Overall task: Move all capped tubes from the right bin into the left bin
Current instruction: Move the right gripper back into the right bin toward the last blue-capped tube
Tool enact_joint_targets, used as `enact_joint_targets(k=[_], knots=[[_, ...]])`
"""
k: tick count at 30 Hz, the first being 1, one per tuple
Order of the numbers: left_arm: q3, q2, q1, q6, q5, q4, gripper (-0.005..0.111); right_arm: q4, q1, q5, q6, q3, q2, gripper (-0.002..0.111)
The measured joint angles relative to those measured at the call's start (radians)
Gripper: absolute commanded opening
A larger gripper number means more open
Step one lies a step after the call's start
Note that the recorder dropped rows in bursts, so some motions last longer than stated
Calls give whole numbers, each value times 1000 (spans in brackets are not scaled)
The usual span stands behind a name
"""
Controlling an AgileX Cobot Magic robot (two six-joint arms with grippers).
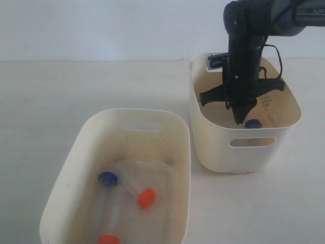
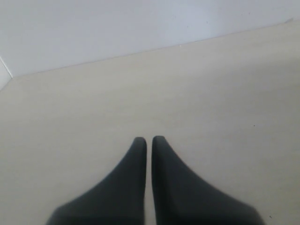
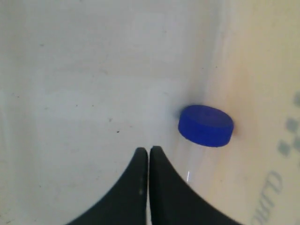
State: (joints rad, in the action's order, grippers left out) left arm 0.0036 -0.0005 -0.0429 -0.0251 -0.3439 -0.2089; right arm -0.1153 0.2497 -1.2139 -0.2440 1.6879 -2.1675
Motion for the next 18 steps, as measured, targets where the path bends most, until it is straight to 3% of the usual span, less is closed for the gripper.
enact_joint_targets(k=[9, 11, 14, 15, 18], knots=[[0, 0, 0, 0, 0, 0, 4, -8, 8, 13, -9, -84, 0, 1], [0, 0, 0, 0, 0, 0, 4, -10, 8, 13, -12, -85, 0, 16], [0, 0, 0, 0, 0, 0, 4, -26, 8, 13, -18, -85, 0, 58], [0, 0, 0, 0, 0, 0, 4, -29, 8, 13, -20, -85, 0, 66], [0, 0, 0, 0, 0, 0, 4, -68, 6, 6, -30, -87, 0, 73]])
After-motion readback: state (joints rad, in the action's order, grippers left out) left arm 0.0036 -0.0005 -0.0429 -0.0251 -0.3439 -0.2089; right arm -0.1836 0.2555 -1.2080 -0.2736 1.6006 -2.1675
